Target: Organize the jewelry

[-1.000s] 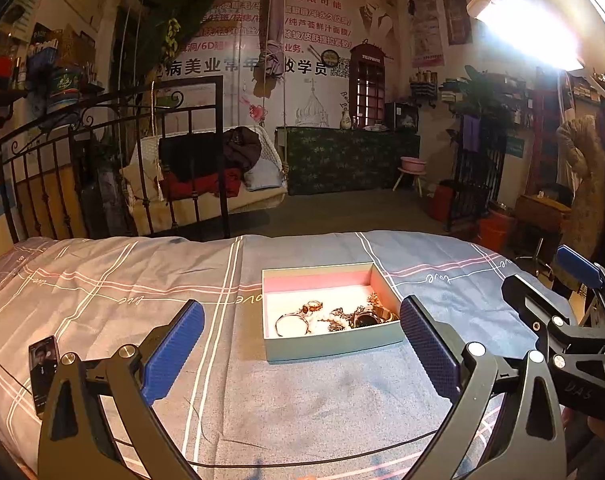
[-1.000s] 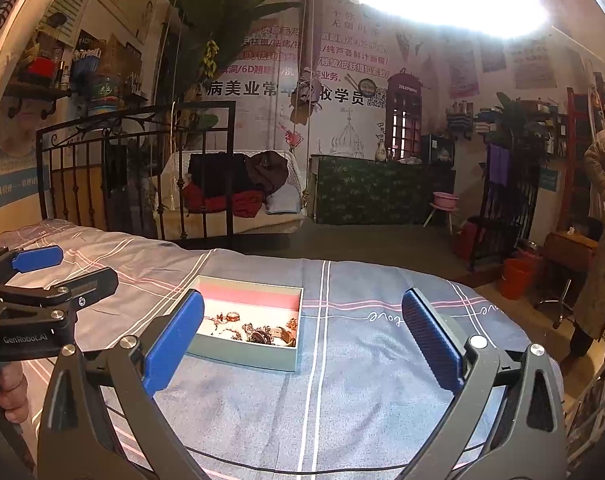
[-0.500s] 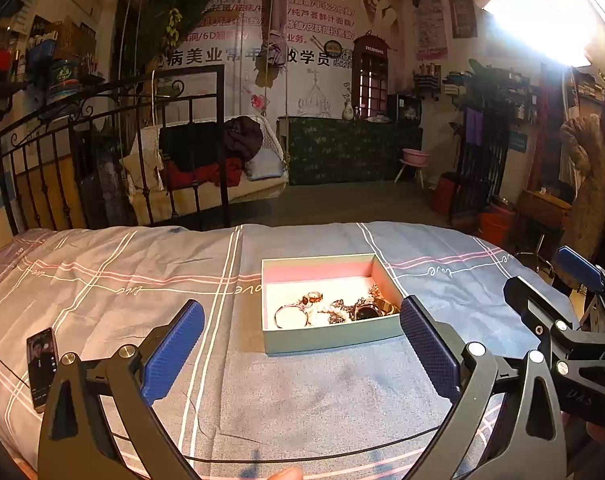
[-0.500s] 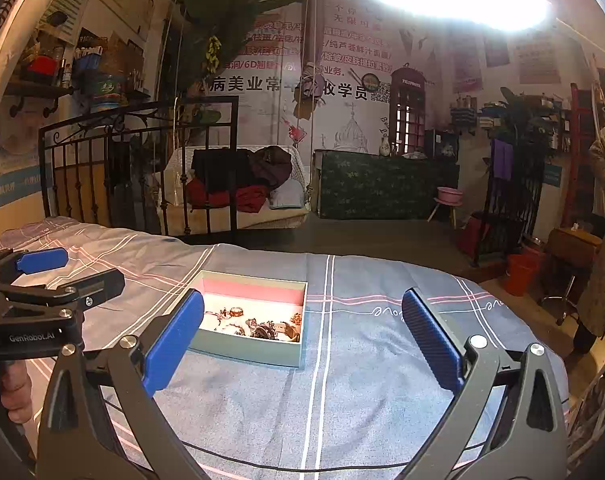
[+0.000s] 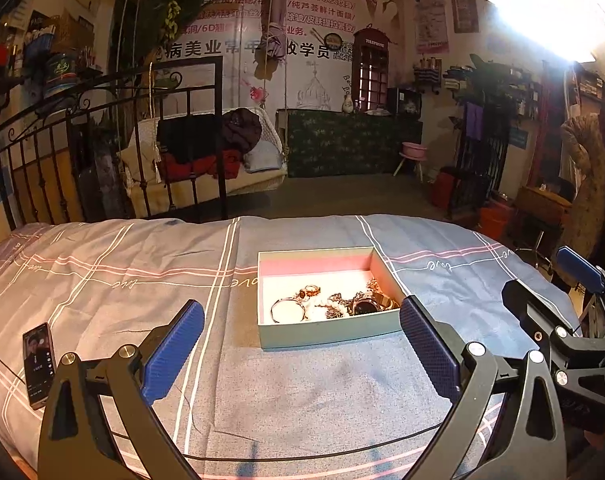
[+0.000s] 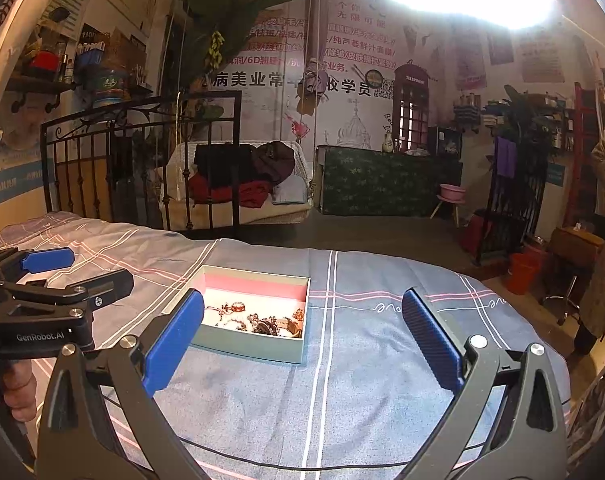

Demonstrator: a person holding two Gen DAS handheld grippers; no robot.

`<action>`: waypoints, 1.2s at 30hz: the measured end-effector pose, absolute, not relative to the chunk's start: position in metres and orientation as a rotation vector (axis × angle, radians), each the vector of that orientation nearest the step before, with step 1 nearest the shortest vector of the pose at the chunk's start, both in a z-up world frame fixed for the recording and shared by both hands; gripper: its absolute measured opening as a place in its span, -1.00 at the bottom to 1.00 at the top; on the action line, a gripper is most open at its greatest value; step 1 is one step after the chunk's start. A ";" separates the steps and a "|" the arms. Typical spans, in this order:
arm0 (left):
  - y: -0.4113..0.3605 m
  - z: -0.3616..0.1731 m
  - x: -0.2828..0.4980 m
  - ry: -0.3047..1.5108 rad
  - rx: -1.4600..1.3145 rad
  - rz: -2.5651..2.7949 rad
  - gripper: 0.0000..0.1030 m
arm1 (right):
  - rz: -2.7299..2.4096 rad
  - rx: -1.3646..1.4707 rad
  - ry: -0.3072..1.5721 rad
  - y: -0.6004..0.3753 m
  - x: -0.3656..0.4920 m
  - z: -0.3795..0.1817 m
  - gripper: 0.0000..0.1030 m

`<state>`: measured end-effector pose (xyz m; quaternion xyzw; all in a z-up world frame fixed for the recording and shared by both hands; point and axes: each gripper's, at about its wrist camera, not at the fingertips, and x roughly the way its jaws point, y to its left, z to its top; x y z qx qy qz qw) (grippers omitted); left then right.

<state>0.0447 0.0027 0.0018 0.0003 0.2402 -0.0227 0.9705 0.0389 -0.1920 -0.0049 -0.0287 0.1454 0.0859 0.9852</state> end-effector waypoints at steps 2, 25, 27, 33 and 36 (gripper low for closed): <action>0.002 0.002 0.045 0.490 0.004 -0.047 0.88 | 0.174 -0.059 0.294 -0.192 0.038 -0.005 0.90; 0.000 0.004 0.050 0.499 0.019 -0.036 0.88 | 0.175 -0.061 0.305 -0.191 0.041 -0.007 0.90; 0.000 0.004 0.050 0.503 0.019 -0.037 0.88 | 0.175 -0.062 0.304 -0.191 0.041 -0.006 0.90; 0.001 0.004 0.051 0.504 0.027 -0.040 0.88 | 0.174 -0.066 0.304 -0.192 0.043 -0.008 0.90; 0.001 0.004 0.051 0.506 0.026 -0.045 0.88 | 0.172 -0.066 0.305 -0.193 0.043 -0.009 0.90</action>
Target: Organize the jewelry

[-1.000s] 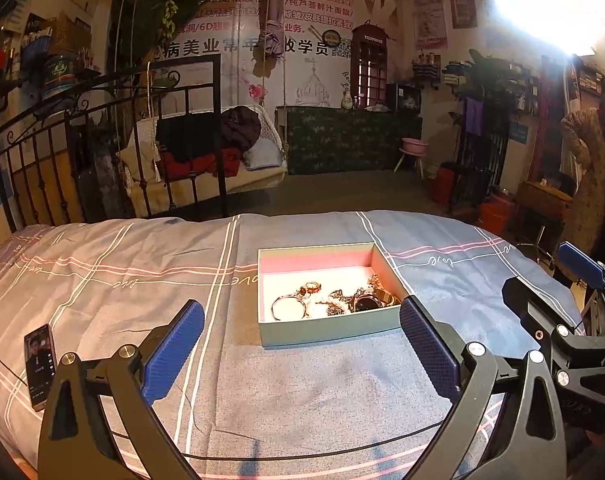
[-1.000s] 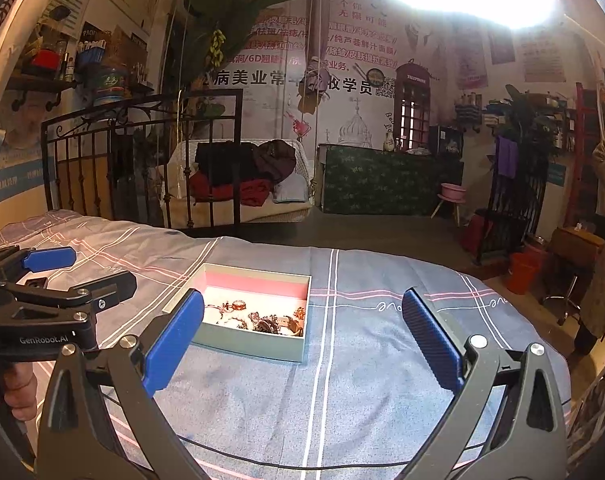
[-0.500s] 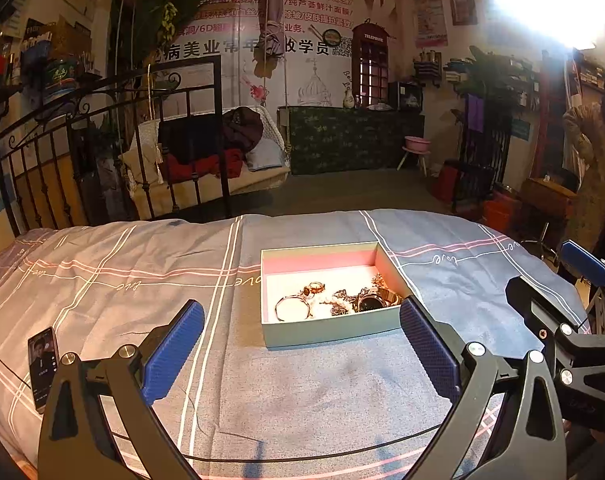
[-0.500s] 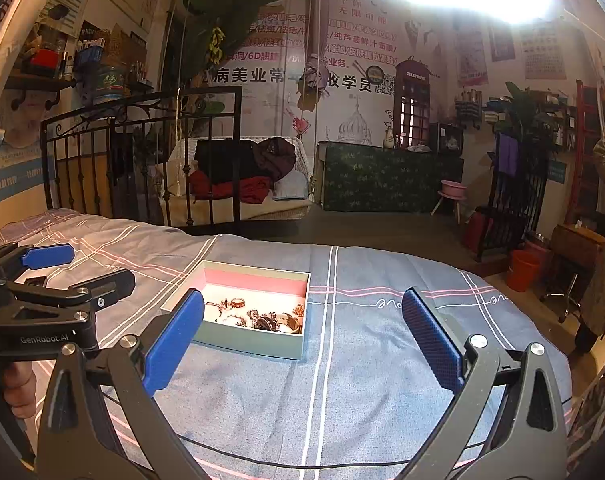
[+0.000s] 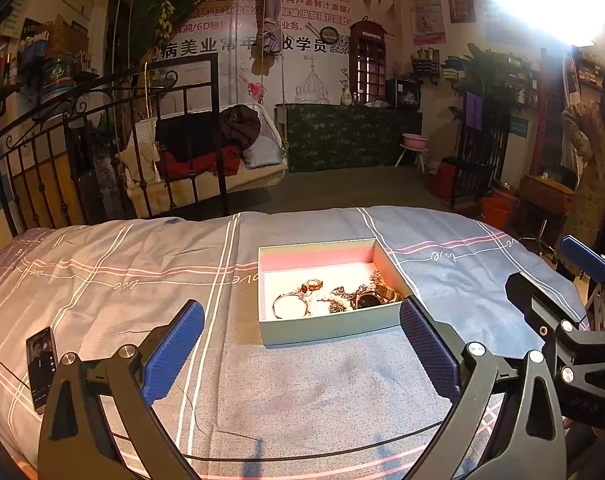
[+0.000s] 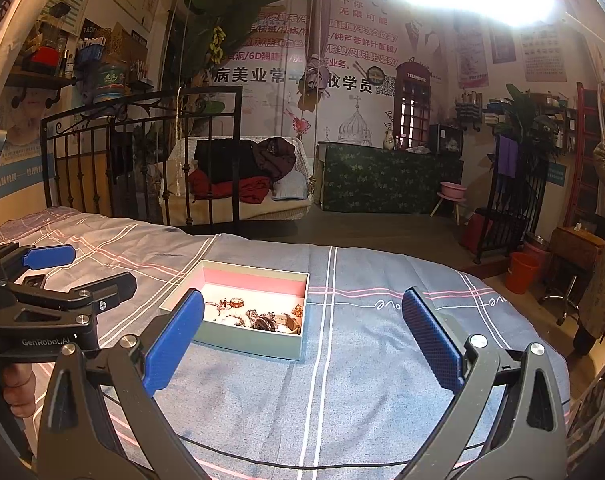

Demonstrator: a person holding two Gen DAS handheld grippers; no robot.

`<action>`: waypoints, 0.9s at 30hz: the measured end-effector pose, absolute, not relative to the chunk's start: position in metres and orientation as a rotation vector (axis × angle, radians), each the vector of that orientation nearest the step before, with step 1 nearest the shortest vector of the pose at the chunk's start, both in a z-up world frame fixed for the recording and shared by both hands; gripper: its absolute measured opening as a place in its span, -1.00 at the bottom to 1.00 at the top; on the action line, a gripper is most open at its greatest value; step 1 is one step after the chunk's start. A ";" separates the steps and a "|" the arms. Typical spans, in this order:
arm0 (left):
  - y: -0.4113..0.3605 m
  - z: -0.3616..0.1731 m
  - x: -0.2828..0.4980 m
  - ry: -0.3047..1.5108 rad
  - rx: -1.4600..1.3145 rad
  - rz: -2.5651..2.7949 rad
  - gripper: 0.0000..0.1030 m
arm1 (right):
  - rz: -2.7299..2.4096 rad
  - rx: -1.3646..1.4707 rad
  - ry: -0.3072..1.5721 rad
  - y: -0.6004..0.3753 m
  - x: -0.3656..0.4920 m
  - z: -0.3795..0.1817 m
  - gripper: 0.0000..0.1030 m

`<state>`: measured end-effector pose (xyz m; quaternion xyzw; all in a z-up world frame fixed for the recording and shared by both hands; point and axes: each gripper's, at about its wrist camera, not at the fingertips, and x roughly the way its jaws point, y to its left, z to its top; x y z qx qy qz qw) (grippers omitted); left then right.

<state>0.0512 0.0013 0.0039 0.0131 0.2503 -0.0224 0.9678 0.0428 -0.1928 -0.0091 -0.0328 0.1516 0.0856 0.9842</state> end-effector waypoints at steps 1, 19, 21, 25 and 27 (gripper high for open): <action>0.001 0.004 0.052 0.507 0.029 -0.047 0.88 | 0.172 -0.065 0.304 -0.193 0.043 -0.009 0.90; -0.012 0.000 0.057 0.535 0.086 -0.062 0.88 | 0.167 -0.061 0.308 -0.194 0.045 -0.009 0.90; -0.012 0.000 0.056 0.528 0.084 -0.061 0.88 | 0.166 -0.061 0.309 -0.195 0.044 -0.009 0.90; -0.011 0.001 0.055 0.518 0.086 -0.030 0.88 | 0.165 -0.062 0.314 -0.194 0.045 -0.010 0.90; -0.009 0.002 0.058 0.536 0.074 -0.007 0.88 | 0.161 -0.064 0.320 -0.193 0.045 -0.010 0.90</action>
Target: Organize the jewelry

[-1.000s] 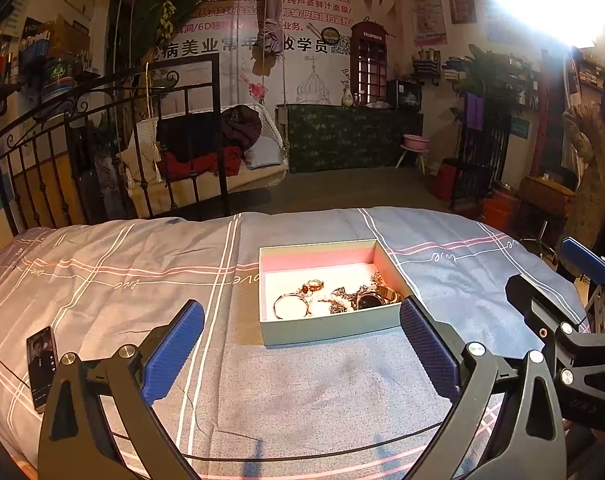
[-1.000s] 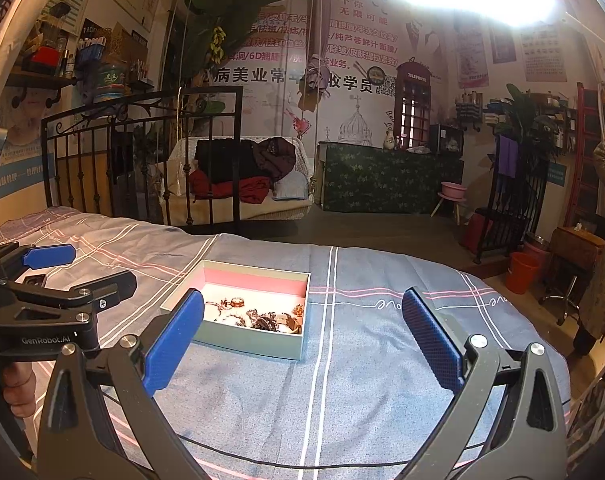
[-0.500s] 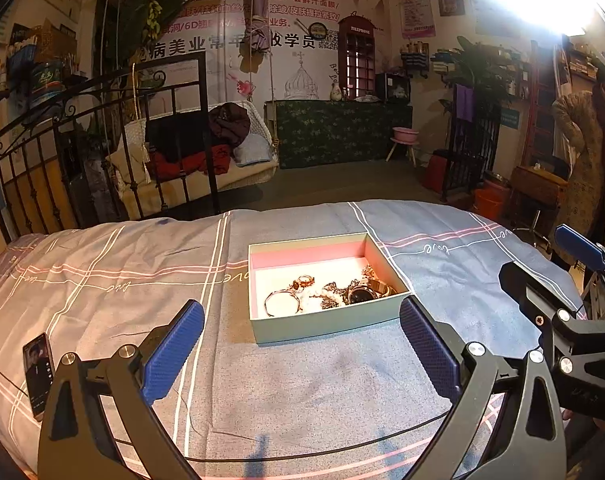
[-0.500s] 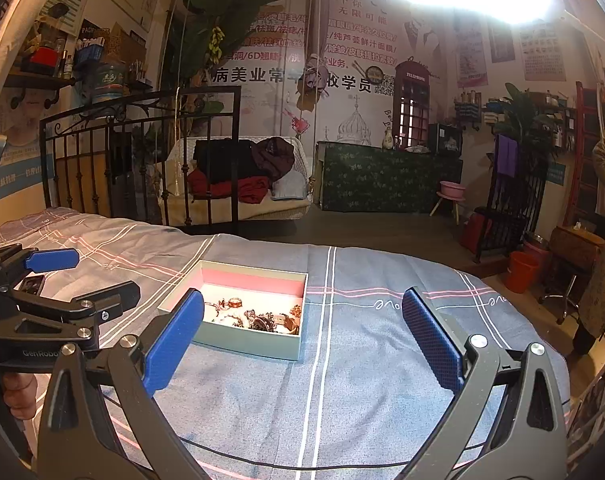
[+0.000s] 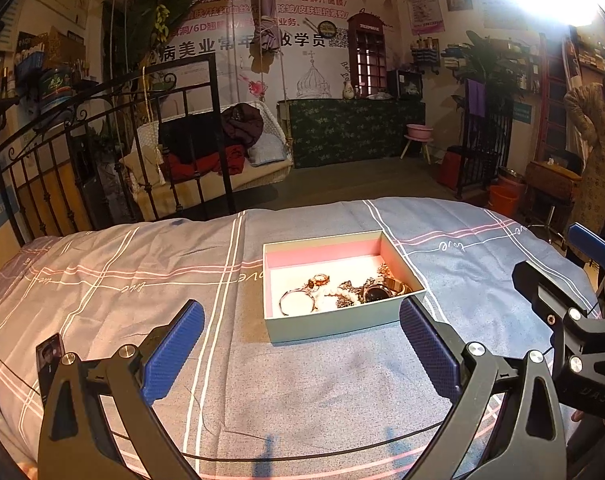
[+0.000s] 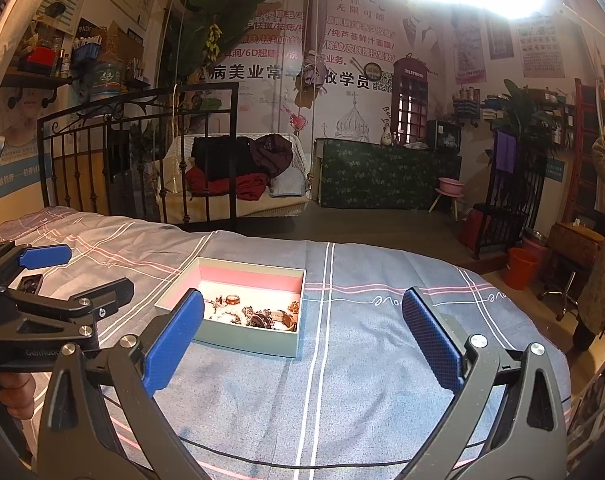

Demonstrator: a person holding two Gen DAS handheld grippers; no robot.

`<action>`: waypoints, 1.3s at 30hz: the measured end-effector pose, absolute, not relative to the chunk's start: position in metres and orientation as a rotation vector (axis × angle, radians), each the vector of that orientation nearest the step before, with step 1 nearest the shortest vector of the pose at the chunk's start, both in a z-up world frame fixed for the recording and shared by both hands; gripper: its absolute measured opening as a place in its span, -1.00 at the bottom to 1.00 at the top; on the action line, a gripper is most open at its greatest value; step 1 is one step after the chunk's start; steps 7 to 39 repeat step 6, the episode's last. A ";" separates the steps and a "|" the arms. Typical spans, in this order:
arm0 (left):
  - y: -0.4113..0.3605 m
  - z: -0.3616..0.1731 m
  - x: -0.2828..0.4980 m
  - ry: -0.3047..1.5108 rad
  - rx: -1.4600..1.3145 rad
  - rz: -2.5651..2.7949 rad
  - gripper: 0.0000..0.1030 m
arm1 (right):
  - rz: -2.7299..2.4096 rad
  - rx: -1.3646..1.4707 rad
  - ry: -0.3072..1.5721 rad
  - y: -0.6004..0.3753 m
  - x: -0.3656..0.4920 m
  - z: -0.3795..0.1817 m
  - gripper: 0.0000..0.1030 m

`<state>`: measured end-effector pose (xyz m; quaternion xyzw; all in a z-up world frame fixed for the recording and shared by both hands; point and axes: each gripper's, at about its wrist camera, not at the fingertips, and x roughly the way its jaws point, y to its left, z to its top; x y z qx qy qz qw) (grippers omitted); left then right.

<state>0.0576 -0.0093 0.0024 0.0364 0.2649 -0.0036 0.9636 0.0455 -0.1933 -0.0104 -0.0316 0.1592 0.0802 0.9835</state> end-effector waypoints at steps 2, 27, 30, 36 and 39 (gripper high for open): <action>-0.007 0.003 0.060 0.545 0.066 0.005 0.88 | 0.155 -0.069 0.327 -0.193 0.047 -0.011 0.90; -0.003 0.003 0.060 0.554 0.050 -0.002 0.88 | 0.153 -0.072 0.340 -0.192 0.049 -0.012 0.90; -0.003 0.003 0.060 0.554 0.050 -0.002 0.88 | 0.153 -0.072 0.340 -0.192 0.049 -0.012 0.90; -0.003 0.003 0.060 0.554 0.050 -0.002 0.88 | 0.153 -0.072 0.340 -0.192 0.049 -0.012 0.90; -0.003 0.003 0.060 0.554 0.050 -0.002 0.88 | 0.153 -0.072 0.340 -0.192 0.049 -0.012 0.90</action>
